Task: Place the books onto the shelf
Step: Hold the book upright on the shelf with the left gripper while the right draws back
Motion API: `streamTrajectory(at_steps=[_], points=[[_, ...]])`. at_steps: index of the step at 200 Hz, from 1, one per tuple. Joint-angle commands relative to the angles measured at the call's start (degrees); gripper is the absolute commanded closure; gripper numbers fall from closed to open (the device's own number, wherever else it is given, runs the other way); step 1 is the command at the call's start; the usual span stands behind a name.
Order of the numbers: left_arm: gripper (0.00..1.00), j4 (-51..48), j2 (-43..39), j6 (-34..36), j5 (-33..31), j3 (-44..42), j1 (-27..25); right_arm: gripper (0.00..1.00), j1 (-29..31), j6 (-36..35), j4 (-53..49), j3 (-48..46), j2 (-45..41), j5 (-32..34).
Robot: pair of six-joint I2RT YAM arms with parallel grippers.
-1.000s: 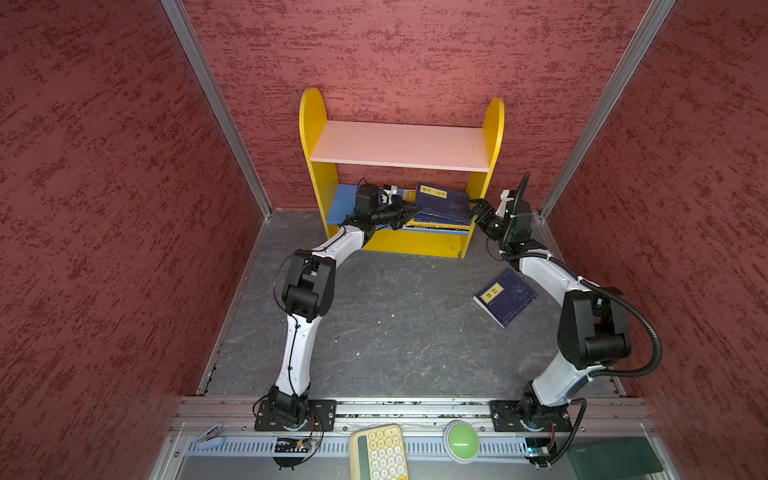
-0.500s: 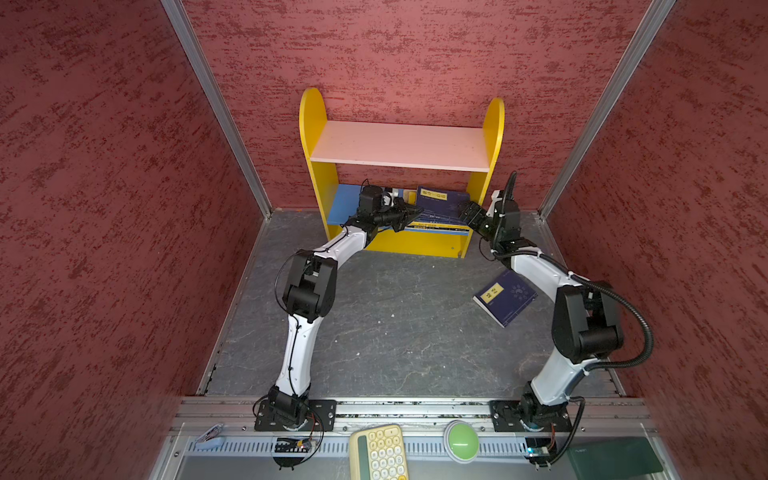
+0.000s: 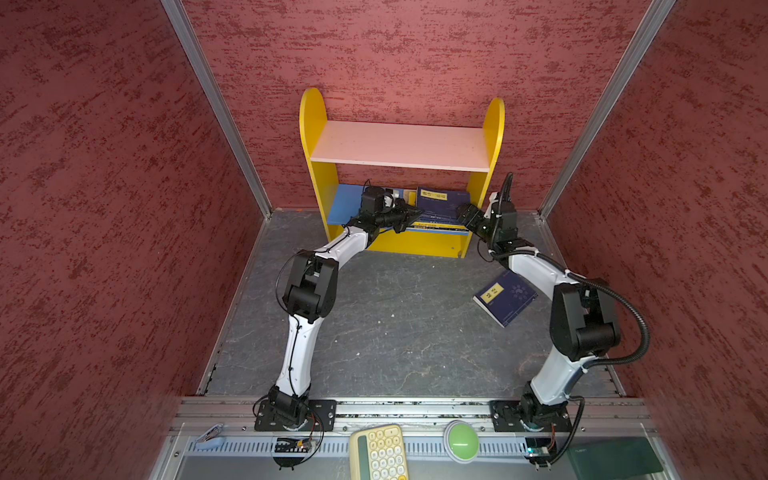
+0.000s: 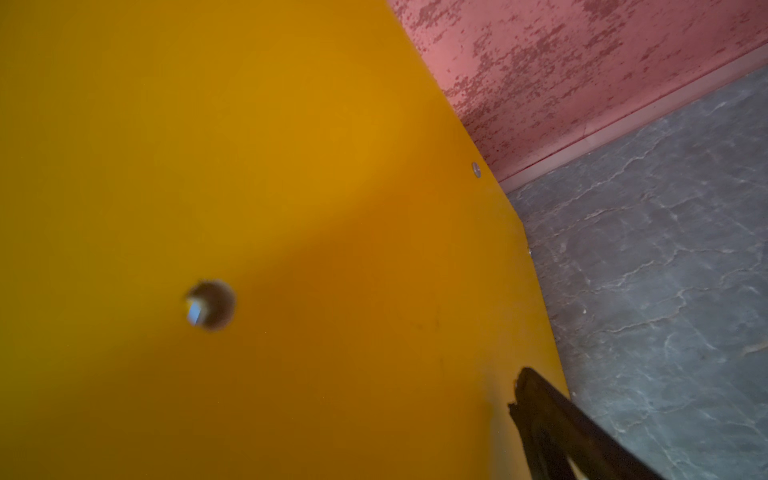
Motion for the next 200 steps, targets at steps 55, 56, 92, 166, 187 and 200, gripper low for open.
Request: streamTrajectory(at_steps=[55,56,92,166,187,200], points=[[1.0,4.2,-2.8,-1.3,-0.1,-3.7,-0.2,0.01,0.5,-1.2,-0.6,2.1,1.1,0.3],[1.0,4.3,-2.8,-1.3,-0.1,-3.8,-0.2,0.01,0.4,-1.3,-0.6,2.2,1.1,0.3],[1.0,5.9,-3.4,-1.6,0.5,-4.5,0.1,0.01,0.4,-1.2,-1.8,2.8,1.4,-0.6],[1.0,5.3,-3.8,-1.0,0.9,-4.9,0.5,0.01,0.5,-1.3,-2.1,2.9,1.4,-1.2],[1.0,5.4,-3.8,-1.1,1.3,-4.9,0.6,0.01,0.4,-1.0,-2.2,2.8,1.4,-1.4],[1.0,5.4,-3.7,-1.1,1.8,-4.8,0.9,0.01,0.4,-0.9,-2.4,3.0,1.7,-1.5]])
